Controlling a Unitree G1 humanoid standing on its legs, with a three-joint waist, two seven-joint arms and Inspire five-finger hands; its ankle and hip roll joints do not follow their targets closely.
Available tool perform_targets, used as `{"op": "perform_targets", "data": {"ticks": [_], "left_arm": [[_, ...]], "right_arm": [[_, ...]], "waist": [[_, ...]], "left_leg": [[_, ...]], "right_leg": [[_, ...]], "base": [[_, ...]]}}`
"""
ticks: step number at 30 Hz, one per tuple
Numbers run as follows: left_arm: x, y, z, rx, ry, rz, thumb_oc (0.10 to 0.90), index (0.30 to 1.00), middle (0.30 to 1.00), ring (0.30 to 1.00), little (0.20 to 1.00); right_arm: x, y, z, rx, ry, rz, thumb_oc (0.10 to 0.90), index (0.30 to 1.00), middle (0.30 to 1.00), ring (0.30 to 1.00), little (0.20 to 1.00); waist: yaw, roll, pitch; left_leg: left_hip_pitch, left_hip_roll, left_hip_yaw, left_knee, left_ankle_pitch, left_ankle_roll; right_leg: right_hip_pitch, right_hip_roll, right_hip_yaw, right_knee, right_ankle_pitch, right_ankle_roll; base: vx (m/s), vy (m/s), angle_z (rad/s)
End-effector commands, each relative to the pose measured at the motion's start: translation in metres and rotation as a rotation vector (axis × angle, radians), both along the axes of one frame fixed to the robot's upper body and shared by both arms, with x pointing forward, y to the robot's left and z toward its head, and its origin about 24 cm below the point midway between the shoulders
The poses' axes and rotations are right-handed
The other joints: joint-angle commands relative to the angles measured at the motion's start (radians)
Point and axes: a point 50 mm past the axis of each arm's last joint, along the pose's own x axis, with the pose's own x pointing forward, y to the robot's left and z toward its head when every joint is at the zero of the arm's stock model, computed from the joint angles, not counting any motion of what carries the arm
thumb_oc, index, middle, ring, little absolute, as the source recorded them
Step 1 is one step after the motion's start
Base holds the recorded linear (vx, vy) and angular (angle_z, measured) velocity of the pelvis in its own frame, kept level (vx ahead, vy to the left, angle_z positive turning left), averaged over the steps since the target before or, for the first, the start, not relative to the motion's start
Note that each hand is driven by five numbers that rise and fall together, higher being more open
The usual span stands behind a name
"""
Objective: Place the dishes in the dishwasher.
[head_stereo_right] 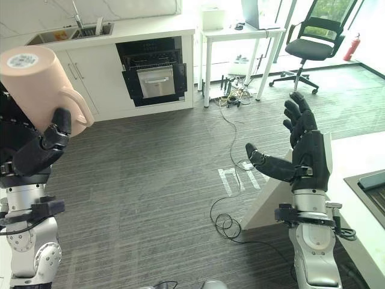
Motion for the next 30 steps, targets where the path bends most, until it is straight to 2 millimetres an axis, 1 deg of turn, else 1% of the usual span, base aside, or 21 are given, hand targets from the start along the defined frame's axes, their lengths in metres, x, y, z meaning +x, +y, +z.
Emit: {"op": "perform_targets", "data": {"ticks": [1, 5, 6, 7, 8, 9, 10, 11, 12, 13, 14, 15, 16, 17, 19, 23, 26, 27, 28, 29, 30], "left_arm": [[-0.013, 0.001, 0.04, 0.062, -0.262, -0.001, 0.4, 0.3, 0.3, 0.3, 0.3], [-0.014, 0.004, 0.039, 0.049, -0.266, 0.009, 0.4, 0.3, 0.3, 0.3, 0.3], [-0.015, 0.005, 0.038, 0.044, -0.269, 0.013, 0.4, 0.3, 0.3, 0.3, 0.3], [-0.014, 0.005, 0.037, 0.041, -0.268, 0.011, 0.4, 0.3, 0.3, 0.3, 0.3], [-0.013, 0.004, 0.035, 0.027, -0.258, -0.007, 0.4, 0.3, 0.3, 0.3, 0.3], [-0.013, 0.004, 0.034, 0.029, -0.256, -0.014, 0.4, 0.3, 0.3, 0.3, 0.3], [-0.013, 0.003, 0.034, 0.031, -0.252, -0.019, 0.4, 0.3, 0.3, 0.3, 0.3], [-0.013, 0.002, 0.032, 0.032, -0.246, -0.025, 0.4, 0.3, 0.3, 0.3, 0.3], [-0.013, 0.001, 0.03, 0.045, -0.237, -0.033, 0.4, 0.3, 0.3, 0.3, 0.3], [-0.014, 0.0, 0.028, 0.054, -0.229, -0.035, 0.4, 0.3, 0.3, 0.3, 0.3], [-0.015, 0.0, 0.027, 0.058, -0.223, -0.036, 0.4, 0.3, 0.3, 0.3, 0.3], [-0.016, 0.001, 0.026, 0.06, -0.221, -0.036, 0.4, 0.3, 0.3, 0.3, 0.3], [-0.019, 0.002, 0.025, 0.063, -0.22, -0.033, 0.4, 0.3, 0.3, 0.3, 0.3], [-0.022, 0.005, 0.023, 0.06, -0.22, -0.023, 0.4, 0.3, 0.3, 0.3, 0.3], [-0.021, 0.006, 0.022, 0.066, -0.22, -0.001, 0.4, 0.3, 0.3, 0.3, 0.3], [-0.019, 0.003, 0.028, 0.147, -0.214, 0.062, 0.4, 0.3, 0.3, 0.3, 0.3], [-0.015, 0.002, 0.034, 0.187, -0.199, 0.052, 0.4, 0.3, 0.3, 0.3, 0.3], [-0.014, 0.002, 0.034, 0.195, -0.19, 0.064, 0.4, 0.3, 0.3, 0.3, 0.3], [-0.011, 0.0, 0.036, 0.226, -0.183, 0.086, 0.4, 0.3, 0.3, 0.3, 0.3], [-0.01, -0.002, 0.036, 0.253, -0.184, 0.103, 0.4, 0.3, 0.3, 0.3, 0.3], [-0.009, -0.002, 0.038, 0.266, -0.188, 0.12, 0.4, 0.3, 0.3, 0.3, 0.3]], "right_arm": [[-0.008, 0.012, 0.05, -0.073, -0.277, 0.041, 0.8, 0.9, 0.9, 0.9, 0.9], [-0.007, 0.011, 0.052, -0.084, -0.276, 0.045, 0.8, 0.9, 0.9, 0.9, 0.9], [-0.008, 0.01, 0.053, -0.084, -0.281, 0.052, 0.8, 0.9, 0.9, 0.9, 0.9], [-0.009, 0.008, 0.054, -0.086, -0.284, 0.051, 0.8, 0.9, 0.9, 0.9, 0.9], [-0.012, 0.004, 0.052, -0.08, -0.283, 0.043, 0.8, 0.9, 0.9, 0.9, 0.9], [-0.012, 0.002, 0.052, -0.077, -0.285, 0.042, 0.8, 0.9, 0.9, 0.9, 0.9], [-0.012, 0.002, 0.051, -0.079, -0.288, 0.04, 0.8, 0.9, 0.9, 0.9, 0.9], [-0.012, 0.002, 0.051, -0.076, -0.287, 0.038, 0.8, 0.9, 0.9, 0.9, 0.9], [-0.01, 0.004, 0.05, -0.07, -0.281, 0.04, 0.8, 0.9, 0.9, 0.9, 0.9], [-0.008, 0.007, 0.048, -0.074, -0.273, 0.045, 0.8, 0.9, 0.9, 0.9, 0.9], [-0.008, 0.009, 0.047, -0.081, -0.266, 0.052, 0.8, 0.9, 0.9, 0.9, 0.9], [-0.008, 0.009, 0.046, -0.083, -0.264, 0.052, 0.8, 0.9, 0.9, 0.9, 0.9], [-0.01, 0.009, 0.046, -0.084, -0.262, 0.056, 0.8, 0.9, 0.9, 0.9, 0.9], [-0.011, 0.007, 0.047, -0.082, -0.264, 0.075, 0.8, 0.9, 0.9, 0.9, 0.9], [-0.01, 0.008, 0.047, -0.073, -0.267, 0.097, 0.8, 0.9, 0.9, 0.9, 0.9], [-0.014, 0.006, 0.045, 0.0, -0.262, 0.124, 0.8, 0.9, 0.9, 0.9, 0.9], [-0.014, 0.009, 0.042, 0.027, -0.258, 0.095, 0.8, 0.9, 0.9, 0.9, 0.9], [-0.013, 0.011, 0.041, 0.032, -0.254, 0.087, 0.8, 0.9, 0.9, 0.9, 0.9], [-0.01, 0.017, 0.038, 0.052, -0.246, 0.086, 0.8, 0.9, 0.9, 0.9, 0.9], [-0.008, 0.02, 0.033, 0.06, -0.227, 0.094, 0.8, 0.9, 0.9, 0.9, 0.9], [-0.007, 0.021, 0.029, 0.049, -0.209, 0.098, 0.8, 0.9, 0.9, 0.9, 0.9]], "waist": [[-0.008, -0.023, -0.057], [-0.013, -0.026, -0.052], [-0.018, -0.034, -0.041], [-0.018, -0.042, -0.03], [-0.005, -0.09, 0.008], [-0.003, -0.094, 0.021], [-0.001, -0.093, 0.031], [0.002, -0.087, 0.039], [0.013, -0.067, 0.045], [0.023, -0.037, 0.048], [0.038, -0.016, 0.048], [0.044, -0.009, 0.041], [0.053, -0.003, 0.038], [0.056, -0.001, 0.03], [0.055, 0.002, 0.016], [0.066, -0.007, -0.017], [0.077, -0.031, -0.043], [0.077, -0.038, -0.05], [0.072, -0.031, -0.058], [0.048, -0.004, -0.039], [0.036, 0.003, -0.025]], "left_leg": [[0.015, 0.04, -0.039, 0.064, -0.109, -0.048], [0.045, 0.039, -0.027, 0.064, -0.107, -0.049], [0.071, 0.034, 0.002, 0.064, -0.073, -0.052], [0.079, 0.032, 0.024, 0.064, -0.021, -0.058], [0.05, 0.017, 0.051, 0.159, 0.138, -0.082], [0.01, 0.022, 0.052, 0.205, 0.15, -0.085], [-0.024, 0.032, 0.061, 0.214, 0.159, -0.087], [-0.052, 0.051, 0.082, 0.169, 0.167, -0.088], [-0.077, 0.079, 0.102, 0.064, 0.164, -0.085], [-0.145, 0.112, 0.085, 0.064, 0.109, -0.084], [-0.213, 0.126, 0.049, 0.064, 0.11, -0.092], [-0.238, 0.126, 0.023, 0.064, 0.129, -0.099], [-0.263, 0.119, -0.011, 0.064, 0.152, -0.104], [-0.272, 0.114, -0.017, 0.064, 0.13, -0.101], [-0.271, 0.128, 0.017, 0.064, 0.099, -0.096], [-0.241, 0.097, 0.028, 0.064, 0.067, -0.061], [-0.214, 0.039, 0.021, 0.064, 0.043, -0.016], [-0.202, 0.021, 0.02, 0.064, 0.037, -0.004], [-0.164, 0.001, 0.017, 0.064, 0.019, 0.012], [-0.104, 0.007, 0.016, 0.064, -0.008, 0.023], [-0.073, 0.014, 0.031, 0.064, -0.018, 0.023]], "right_leg": [[0.086, 0.029, 0.005, -0.104, -0.018, 0.052], [0.092, 0.041, 0.014, -0.104, -0.017, 0.04], [0.099, 0.044, 0.022, -0.104, -0.014, 0.03], [0.106, 0.046, 0.027, -0.104, -0.015, 0.022], [0.128, 0.021, 0.056, -0.104, -0.003, -0.001], [0.135, 0.022, 0.058, -0.104, -0.002, -0.005], [0.141, 0.028, 0.059, -0.104, -0.004, -0.007], [0.152, 0.038, 0.061, -0.104, -0.012, -0.003], [0.17, 0.053, 0.064, -0.104, -0.032, 0.011], [0.191, 0.077, 0.071, -0.104, -0.053, 0.022], [0.219, 0.091, 0.084, -0.104, -0.07, 0.028], [0.228, 0.103, 0.093, -0.104, -0.078, 0.027], [0.248, 0.116, 0.113, -0.104, -0.09, 0.025], [0.267, 0.119, 0.126, -0.104, -0.108, 0.024], [0.292, 0.096, 0.125, -0.104, -0.126, 0.038], [0.34, 0.038, 0.117, -0.104, -0.129, 0.079], [0.36, -0.015, 0.084, -0.104, -0.007, 0.125], [0.362, -0.03, 0.066, -0.104, 0.06, 0.143], [0.378, -0.053, 0.001, -0.055, 0.266, 0.172], [0.25, -0.052, -0.021, 0.126, 0.323, 0.167], [0.156, -0.056, -0.062, 0.116, 0.262, 0.142]], "base": [[0.0, -0.041, 0.09], [0.03, -0.052, 0.05], [0.07, -0.084, -0.02], [0.13, -0.218, -0.09], [0.09, -0.196, -0.04], [0.1, -0.173, 0.15], [0.09, -0.016, 0.29], [0.25, 0.104, 0.34], [0.37, 0.231, 0.21], [0.48, 0.331, 0.12], [0.4, 0.264, 0.02], [0.38, 0.211, -0.07], [0.37, 0.205, -0.19], [0.44, 0.281, -0.3], [0.37, 0.255, -0.58], [0.31, 0.19, -0.63], [0.27, 0.159, -0.29], [0.37, 0.266, 0.24], [0.45, 0.391, 0.33], [0.47, 0.376, 0.41], [0.34, 0.204, 0.23]]}}
